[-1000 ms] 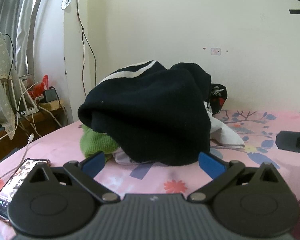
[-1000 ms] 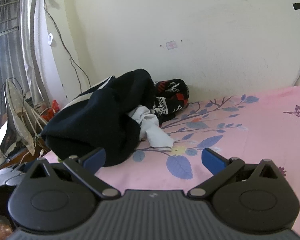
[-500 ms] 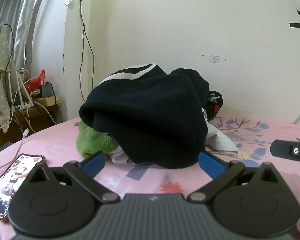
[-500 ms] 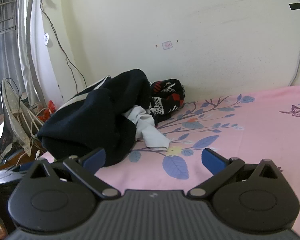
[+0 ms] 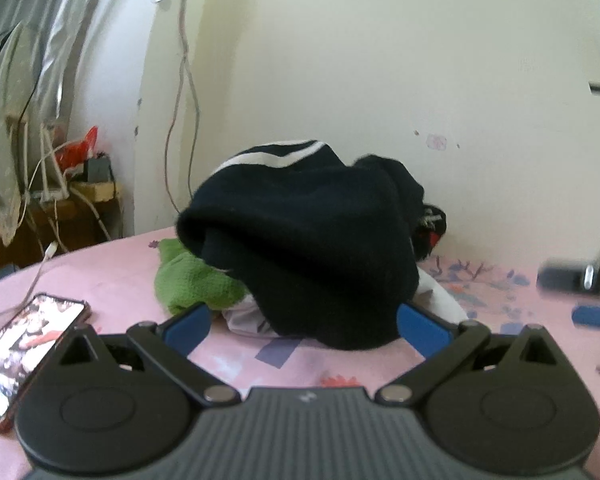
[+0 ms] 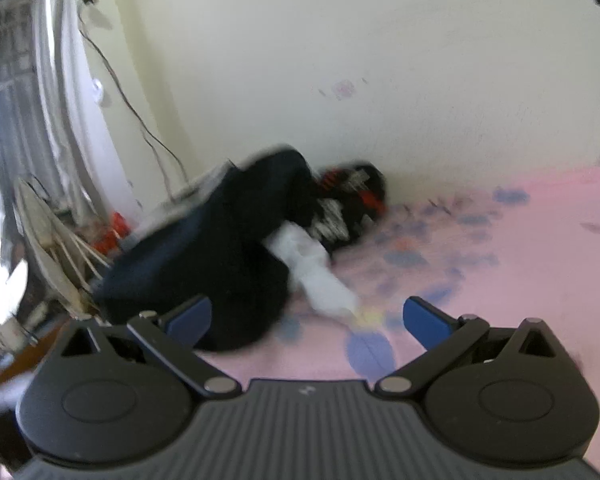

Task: Fold small clothes

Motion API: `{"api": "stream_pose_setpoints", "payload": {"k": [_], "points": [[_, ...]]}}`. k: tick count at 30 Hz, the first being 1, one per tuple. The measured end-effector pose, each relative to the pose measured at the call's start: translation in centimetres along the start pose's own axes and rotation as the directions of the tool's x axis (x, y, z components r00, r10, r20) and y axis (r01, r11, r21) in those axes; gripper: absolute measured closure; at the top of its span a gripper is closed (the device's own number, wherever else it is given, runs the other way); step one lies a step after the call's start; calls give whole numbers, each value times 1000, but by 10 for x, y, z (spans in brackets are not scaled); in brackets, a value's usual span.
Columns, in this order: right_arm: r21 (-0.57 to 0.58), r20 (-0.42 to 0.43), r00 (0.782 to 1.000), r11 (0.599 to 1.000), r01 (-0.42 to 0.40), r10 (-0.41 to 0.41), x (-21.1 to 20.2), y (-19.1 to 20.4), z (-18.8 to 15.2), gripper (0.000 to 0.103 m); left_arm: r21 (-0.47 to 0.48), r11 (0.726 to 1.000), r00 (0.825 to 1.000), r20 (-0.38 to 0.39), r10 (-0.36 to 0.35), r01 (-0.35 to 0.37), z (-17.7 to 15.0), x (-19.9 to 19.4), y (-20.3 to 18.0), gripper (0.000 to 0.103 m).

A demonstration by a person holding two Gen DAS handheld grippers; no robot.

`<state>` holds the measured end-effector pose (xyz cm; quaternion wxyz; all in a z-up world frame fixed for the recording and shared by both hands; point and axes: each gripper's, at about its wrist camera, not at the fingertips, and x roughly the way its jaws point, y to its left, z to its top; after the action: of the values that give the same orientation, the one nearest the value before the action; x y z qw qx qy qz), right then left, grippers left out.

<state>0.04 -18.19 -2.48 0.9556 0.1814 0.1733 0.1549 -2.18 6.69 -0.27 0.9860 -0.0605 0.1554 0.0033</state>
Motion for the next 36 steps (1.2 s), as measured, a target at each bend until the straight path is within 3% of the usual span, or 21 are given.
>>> {"api": "stream_pose_setpoints", "payload": {"k": [3, 8, 9, 10, 11, 12, 15, 16, 17, 18, 20, 24, 28, 32, 35, 36], "points": [[-68, 17, 998, 996, -63, 64, 14, 23, 37, 6, -57, 998, 1000, -14, -11, 10, 2, 3, 10, 0], [-201, -68, 993, 974, -107, 95, 73, 70, 71, 9, -106, 994, 999, -20, -29, 26, 2, 4, 21, 0], [-217, -88, 992, 970, -108, 91, 86, 76, 72, 18, -109, 994, 999, -17, -31, 29, 2, 3, 22, 0], [-233, -119, 989, 966, -111, 85, 100, 83, 72, 47, -110, 993, 999, -14, -33, 31, 2, 3, 23, 0], [-249, -165, 984, 962, -113, 73, 115, 89, 71, 58, -111, 993, 999, -12, -35, 34, 1, 2, 23, 0], [-259, -215, 975, 960, -108, 52, 131, 93, 68, 59, -111, 993, 999, -10, -38, 37, 2, 2, 23, 0], [-251, -297, 955, 964, -88, 9, 163, 96, 58, 48, -116, 992, 999, -4, -44, 43, 1, 1, 24, 0], [-242, -316, 949, 967, -82, 1, 169, 95, 56, 53, -119, 992, 999, -2, -45, 44, 1, 1, 24, 0], [-226, -333, 943, 971, -82, 3, 170, 93, 55, 88, -123, 991, 999, -1, -45, 44, 2, 1, 25, 0], [-198, -349, 937, 975, -104, 29, 167, 92, 57, 103, -127, 991, 999, 0, -43, 43, 2, 1, 26, 0], [-184, -304, 950, 975, -128, 67, 145, 95, 68, 103, -137, 990, 999, 3, -41, 41, 2, 2, 27, 0], [-174, -129, 983, 973, -151, 129, 63, 93, 116, 103, -144, 989, 999, 10, -36, 37, 2, 0, 29, 0], [-199, 105, 984, 972, -122, 145, -51, 73, 166, 103, -166, 986, 999, 48, -25, 32, 2, -9, 35, 0], [-228, 268, 962, 974, 14, 49, -164, 51, 189, 103, -125, 992, 999, 40, 12, -7, 11, -7, 38, 0], [-209, 269, 962, 972, 106, -47, -197, 30, 186, 103, -119, 992, 999, 33, 38, -33, 30, 4, 46, 0], [-206, 249, 966, 971, 120, -67, -199, 23, 180, 73, -131, 991, 1000, 1, 16, -16, 38, 12, 48, 0]]}}
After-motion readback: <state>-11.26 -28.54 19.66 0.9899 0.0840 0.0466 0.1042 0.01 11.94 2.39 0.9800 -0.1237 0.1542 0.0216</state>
